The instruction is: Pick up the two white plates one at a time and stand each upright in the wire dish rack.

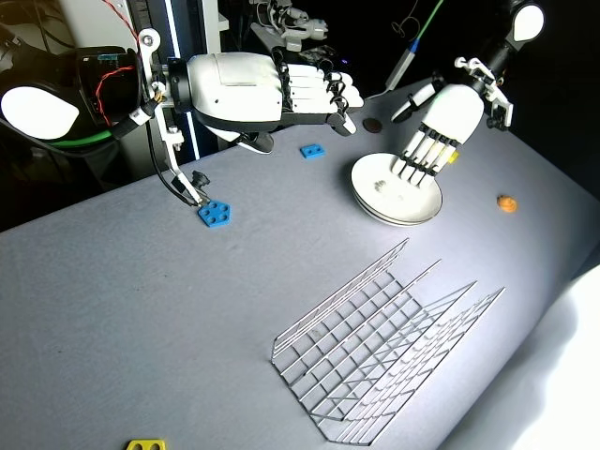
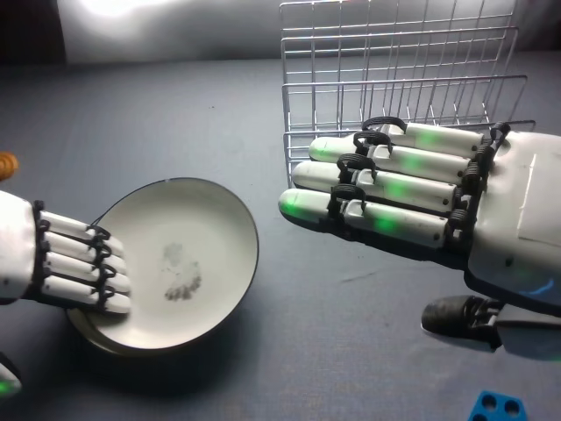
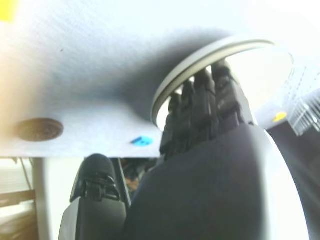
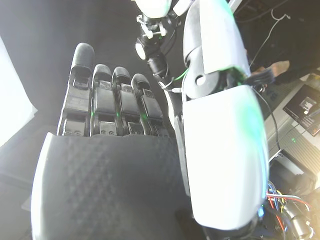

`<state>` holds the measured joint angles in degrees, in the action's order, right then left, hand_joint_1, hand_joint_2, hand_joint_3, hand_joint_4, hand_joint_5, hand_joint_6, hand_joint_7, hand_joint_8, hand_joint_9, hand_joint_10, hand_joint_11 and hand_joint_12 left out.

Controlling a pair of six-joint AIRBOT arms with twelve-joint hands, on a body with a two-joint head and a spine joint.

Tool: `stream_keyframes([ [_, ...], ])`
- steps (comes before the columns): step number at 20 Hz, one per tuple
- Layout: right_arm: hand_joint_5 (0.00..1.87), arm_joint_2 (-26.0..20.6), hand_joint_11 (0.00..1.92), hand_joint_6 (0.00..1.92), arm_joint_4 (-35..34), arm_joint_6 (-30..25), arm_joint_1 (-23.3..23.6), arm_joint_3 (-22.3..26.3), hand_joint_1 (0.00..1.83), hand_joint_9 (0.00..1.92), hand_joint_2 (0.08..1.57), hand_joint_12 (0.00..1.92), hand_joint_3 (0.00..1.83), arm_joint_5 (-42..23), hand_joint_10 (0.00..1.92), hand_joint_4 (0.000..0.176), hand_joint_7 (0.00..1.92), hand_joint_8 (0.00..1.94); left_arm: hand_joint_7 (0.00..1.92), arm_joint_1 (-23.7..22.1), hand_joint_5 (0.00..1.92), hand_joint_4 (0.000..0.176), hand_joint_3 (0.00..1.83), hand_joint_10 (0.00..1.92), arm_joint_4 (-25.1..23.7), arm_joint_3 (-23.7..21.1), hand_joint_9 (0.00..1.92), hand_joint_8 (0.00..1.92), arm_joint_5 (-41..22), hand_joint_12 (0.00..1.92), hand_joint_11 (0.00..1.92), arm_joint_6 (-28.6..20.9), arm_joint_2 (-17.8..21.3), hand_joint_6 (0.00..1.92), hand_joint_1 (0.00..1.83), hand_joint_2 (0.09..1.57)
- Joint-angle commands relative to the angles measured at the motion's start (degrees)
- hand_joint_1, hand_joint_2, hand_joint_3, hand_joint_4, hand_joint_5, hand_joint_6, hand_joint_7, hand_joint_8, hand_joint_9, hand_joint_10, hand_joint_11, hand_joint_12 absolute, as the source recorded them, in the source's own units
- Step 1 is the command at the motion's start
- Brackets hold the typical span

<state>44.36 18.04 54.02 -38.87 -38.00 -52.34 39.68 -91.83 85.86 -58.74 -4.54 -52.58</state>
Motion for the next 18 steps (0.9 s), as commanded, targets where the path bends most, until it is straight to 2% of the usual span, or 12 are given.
stream_keyframes([
  [1, 0.0, 0.1, 0.0, 0.0, -0.5, 0.5, 0.2, 0.2, 1.22, 0.0, 1.01, 0.44, 0.0, -6.8, 0.0, 0.0, 0.0, 0.0, 0.15, 0.3, 0.19, 0.0, 0.0, 0.0, 0.4, -0.7, 0.11, 0.0, -0.8, 0.23, 0.0, 0.0, -0.6, 0.0, 0.0, 1.17],
  [2, 0.0, 0.1, 0.0, 0.0, -0.5, 1.2, 0.2, 0.2, 1.22, 0.0, 1.01, 0.44, 0.0, -6.8, 0.0, 0.0, 0.0, 0.0, 0.15, 0.3, 0.19, 0.0, 0.0, 0.0, 0.4, -1.6, 0.11, 0.0, -0.5, 0.23, 0.0, -0.1, -0.6, 0.0, 0.0, 1.17],
  [3, 0.0, 0.2, 0.0, 0.0, -0.5, 1.5, 0.2, 0.2, 1.2, 0.0, 0.99, 0.09, 0.0, -6.8, 0.0, 0.0, 0.0, 0.0, 0.14, 0.2, 0.19, 0.0, 0.0, 0.0, 0.4, -2.4, 0.11, 0.0, -0.2, 0.23, 0.0, -0.1, -0.6, 0.0, 0.0, 1.17],
  [4, 0.0, 0.3, 0.0, 0.0, -0.5, 1.9, 0.1, 0.2, 1.2, 0.0, 0.99, 0.09, 0.0, -6.6, 0.0, 0.0, 0.0, 0.0, 0.14, 0.2, 0.19, 0.0, 0.0, 0.0, 0.4, -3.1, 0.11, 0.0, -0.1, 0.23, 0.0, -0.2, -0.6, 0.0, 0.0, 1.17],
  [5, 0.0, 0.8, 0.0, 0.0, -0.5, 3.9, -0.1, 0.2, 1.17, 0.0, 0.97, 0.0, 0.0, -6.2, 0.0, 0.0, 0.0, 0.0, 0.17, 0.0, 0.22, 0.0, 0.0, 0.0, 0.4, -4.0, 0.12, 0.01, 0.2, 0.23, 0.0, -0.2, -0.6, 0.01, 0.0, 1.18],
  [8, 0.0, 3.5, 0.0, 0.0, -0.6, 10.4, -0.7, -0.7, 1.17, 0.0, 0.98, 0.0, 0.0, -4.6, 0.0, 0.0, 0.0, 0.0, 0.13, -0.4, 0.18, 0.0, 0.0, 0.0, 0.4, -6.2, 0.08, 0.0, 0.9, 0.11, 0.0, -0.3, -0.6, 0.0, 0.0, 1.18],
  [11, 0.0, 6.5, 0.0, 0.0, -0.6, 15.8, 0.2, -1.7, 1.15, 0.0, 0.97, 0.0, 0.0, -2.1, 0.0, 0.0, 0.0, 0.0, 0.14, -1.1, 0.18, 0.0, 0.0, 0.0, 0.4, -7.9, 0.1, 0.0, 2.0, 0.17, 0.0, -0.9, -0.6, 0.0, 0.0, 1.17],
  [15, 0.0, 10.4, 0.0, 0.0, -0.6, 18.0, 2.0, -4.9, 1.17, 0.0, 0.96, 0.0, 0.0, 2.1, 0.0, 0.0, 0.0, 0.0, 0.14, -2.3, 0.18, 0.0, 0.0, 0.0, -0.1, -9.4, 0.1, 0.0, 2.9, 0.17, 0.0, -2.2, -0.6, 0.0, 0.0, 1.18],
  [17, 0.0, 14.3, 0.02, 0.0, -0.6, 20.0, 3.1, -8.7, 1.19, 0.0, 0.97, 0.01, 0.0, 3.2, 0.0, 0.0, 0.0, 0.0, 0.16, -2.9, 0.19, 0.0, 0.0, 0.0, -0.1, -9.9, 0.12, 0.0, 3.4, 0.21, 0.0, -2.3, -0.6, 0.0, 0.0, 1.18],
  [18, 0.0, 15.7, 0.0, 0.0, -0.6, 20.6, 3.8, -10.0, 1.19, 0.0, 0.96, 0.2, 0.0, 5.2, 0.0, 0.0, 0.0, 0.0, 0.16, -3.1, 0.19, 0.0, 0.0, 0.0, -0.1, -10.0, 0.12, 0.0, 3.4, 0.21, 0.0, -2.4, -0.7, 0.0, 0.0, 1.18],
])
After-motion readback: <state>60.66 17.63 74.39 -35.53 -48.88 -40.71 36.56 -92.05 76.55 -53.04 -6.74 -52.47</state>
